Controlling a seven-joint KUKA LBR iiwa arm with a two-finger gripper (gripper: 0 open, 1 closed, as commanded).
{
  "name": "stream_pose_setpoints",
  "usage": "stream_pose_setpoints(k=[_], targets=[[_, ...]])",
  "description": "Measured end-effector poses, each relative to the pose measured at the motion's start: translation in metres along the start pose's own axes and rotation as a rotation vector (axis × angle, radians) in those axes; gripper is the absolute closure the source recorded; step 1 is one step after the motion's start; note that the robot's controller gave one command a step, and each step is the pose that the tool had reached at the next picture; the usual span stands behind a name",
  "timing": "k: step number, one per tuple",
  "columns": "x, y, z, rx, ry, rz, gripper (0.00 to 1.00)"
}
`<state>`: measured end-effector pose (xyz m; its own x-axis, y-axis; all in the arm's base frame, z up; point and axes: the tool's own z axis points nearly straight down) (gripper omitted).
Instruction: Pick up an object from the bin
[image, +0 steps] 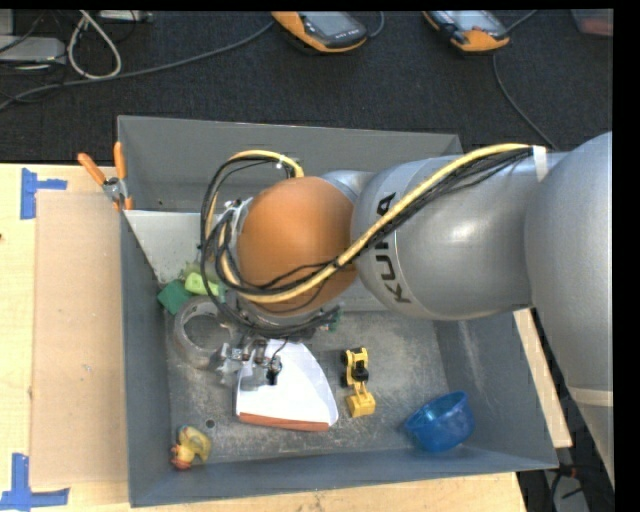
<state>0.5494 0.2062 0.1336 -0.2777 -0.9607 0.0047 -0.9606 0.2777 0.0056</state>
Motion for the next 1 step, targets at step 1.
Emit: stream_pose_setpoints(k=[1], targets=[[0.0001,0.0000,0.0001,0.000,0.000,0.001,1.00]])
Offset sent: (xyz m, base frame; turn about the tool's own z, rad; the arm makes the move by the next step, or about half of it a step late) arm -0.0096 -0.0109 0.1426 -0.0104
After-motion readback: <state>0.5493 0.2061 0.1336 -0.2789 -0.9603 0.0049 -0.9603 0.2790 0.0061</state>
